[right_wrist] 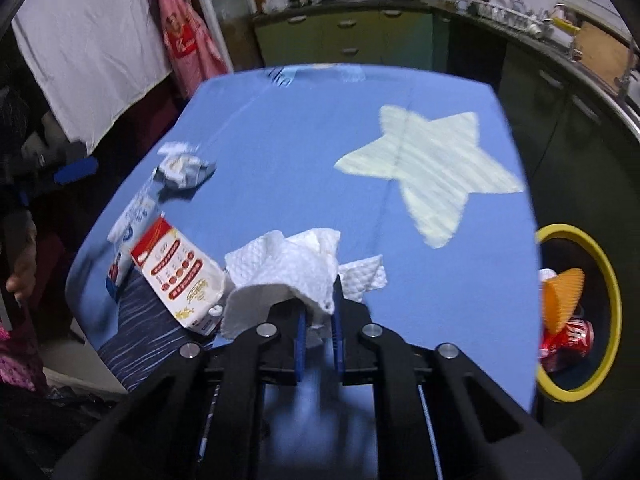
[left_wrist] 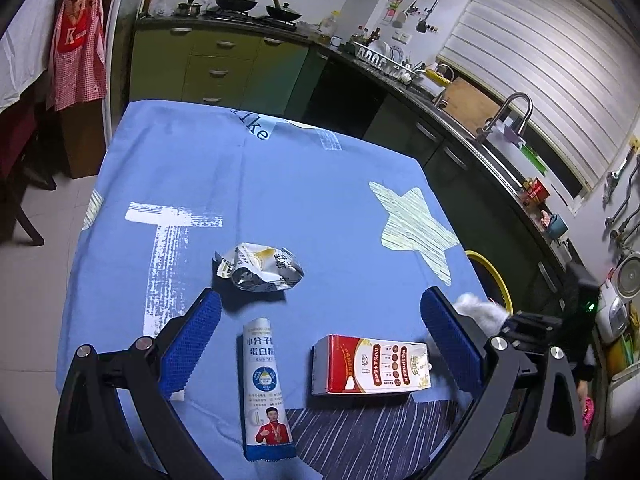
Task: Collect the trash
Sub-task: 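Carry the tissue over the bin and open the right tool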
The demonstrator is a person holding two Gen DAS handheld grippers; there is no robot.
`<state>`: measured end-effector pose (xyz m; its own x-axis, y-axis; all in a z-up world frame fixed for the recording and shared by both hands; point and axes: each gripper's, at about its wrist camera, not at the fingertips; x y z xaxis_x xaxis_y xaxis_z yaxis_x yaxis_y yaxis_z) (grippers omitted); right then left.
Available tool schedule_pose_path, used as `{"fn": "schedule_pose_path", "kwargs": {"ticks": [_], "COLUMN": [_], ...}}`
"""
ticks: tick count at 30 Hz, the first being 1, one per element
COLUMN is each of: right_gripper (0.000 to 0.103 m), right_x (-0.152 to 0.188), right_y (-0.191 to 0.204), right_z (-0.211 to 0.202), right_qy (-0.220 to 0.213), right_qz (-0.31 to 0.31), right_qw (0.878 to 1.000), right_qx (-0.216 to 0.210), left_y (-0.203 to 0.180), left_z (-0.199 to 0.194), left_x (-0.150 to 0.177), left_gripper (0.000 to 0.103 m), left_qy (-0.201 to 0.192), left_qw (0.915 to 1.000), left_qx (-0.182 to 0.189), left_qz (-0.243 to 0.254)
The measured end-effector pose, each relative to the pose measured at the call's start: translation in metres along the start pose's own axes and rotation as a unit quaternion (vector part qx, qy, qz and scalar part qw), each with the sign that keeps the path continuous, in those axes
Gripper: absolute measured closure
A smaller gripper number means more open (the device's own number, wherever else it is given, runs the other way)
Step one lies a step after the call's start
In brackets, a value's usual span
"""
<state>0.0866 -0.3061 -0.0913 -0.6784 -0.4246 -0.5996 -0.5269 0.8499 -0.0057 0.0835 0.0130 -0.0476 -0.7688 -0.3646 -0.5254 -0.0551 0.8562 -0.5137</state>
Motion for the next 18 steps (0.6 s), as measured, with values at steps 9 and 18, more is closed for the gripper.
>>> {"fn": "schedule_pose_path", "kwargs": {"ticks": [9, 18], "right_gripper": [0.093, 0.09], "right_x": [0.017, 0.066], "right_y": [-0.076, -0.181], "right_z": [-0.077, -0.069], "right_qy": [-0.052, 0.034], "right_qz": [0.08, 0.177], "right_qw": [0.988, 0.959], "right_qx": [0.118, 0.218], "left_y": [-0.007, -0.012], "left_z": [0.002, 0.011], "left_x": [0.003, 0.007], "left_gripper": [0.005, 0.005], "left_qy": [0.003, 0.017], "left_qw": [0.9999, 0.9997], "left_qx": [-0.004, -0.011], "left_qz": [0.009, 0.013]}}
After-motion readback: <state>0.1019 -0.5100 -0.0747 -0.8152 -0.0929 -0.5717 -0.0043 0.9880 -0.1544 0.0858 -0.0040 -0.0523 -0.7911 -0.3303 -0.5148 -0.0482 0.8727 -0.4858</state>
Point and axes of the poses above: each gripper's, at about its wrist camera, not at the fingertips, and z roughly the way its jaws point, y to its left, x to its underside, and after that the axes turned 15 degrees about -z, right-handed
